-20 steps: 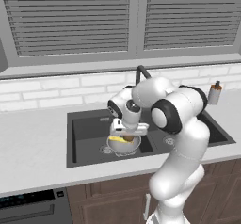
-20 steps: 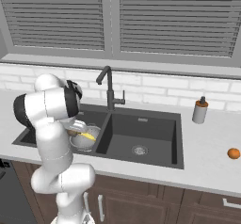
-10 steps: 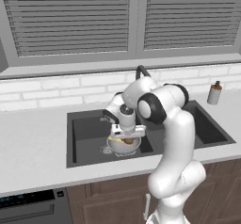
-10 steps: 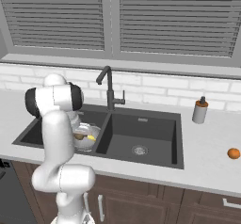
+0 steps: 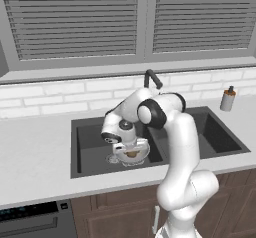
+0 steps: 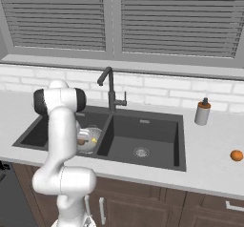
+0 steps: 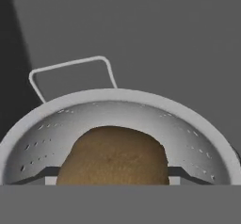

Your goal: Put the colander in the sink, put the kiwi, banana, tangerine in the colander, and turn on the sink faucet and pour water over the colander.

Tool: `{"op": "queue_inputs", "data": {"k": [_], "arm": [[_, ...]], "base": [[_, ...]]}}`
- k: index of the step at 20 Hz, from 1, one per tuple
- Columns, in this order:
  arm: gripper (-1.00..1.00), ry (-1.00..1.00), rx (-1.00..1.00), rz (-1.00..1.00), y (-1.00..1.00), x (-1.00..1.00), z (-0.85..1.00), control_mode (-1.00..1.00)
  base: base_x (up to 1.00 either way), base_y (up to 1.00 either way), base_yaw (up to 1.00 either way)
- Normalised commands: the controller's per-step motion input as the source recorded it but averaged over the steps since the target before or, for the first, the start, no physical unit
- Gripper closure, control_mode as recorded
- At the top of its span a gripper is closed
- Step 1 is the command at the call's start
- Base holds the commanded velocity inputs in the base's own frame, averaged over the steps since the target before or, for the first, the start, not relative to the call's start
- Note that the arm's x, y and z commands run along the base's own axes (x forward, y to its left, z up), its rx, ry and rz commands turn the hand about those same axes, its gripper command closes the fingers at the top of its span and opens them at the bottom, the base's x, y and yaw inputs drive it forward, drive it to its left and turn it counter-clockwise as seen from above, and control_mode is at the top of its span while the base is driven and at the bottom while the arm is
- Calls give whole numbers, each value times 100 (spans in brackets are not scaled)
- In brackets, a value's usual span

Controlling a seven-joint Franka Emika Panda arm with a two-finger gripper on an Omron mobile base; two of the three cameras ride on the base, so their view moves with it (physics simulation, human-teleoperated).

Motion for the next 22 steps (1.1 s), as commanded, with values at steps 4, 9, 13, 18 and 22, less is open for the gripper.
{"op": "queue_inputs", "data": {"k": [4,9,13,18,22], "arm": [[100,0,-8,-1,0,17,-18,-100],[100,0,-9,0,0,24,-18,-100],[100,0,-5,0,0,33,-4,-100],[100,0,-1,0,0,40,-1,-100],[100,0,0,0,0,39,-1,-100]], "base": [[0,0,0],[0,0,0],[0,0,0],[0,0,0],[0,0,0]]}}
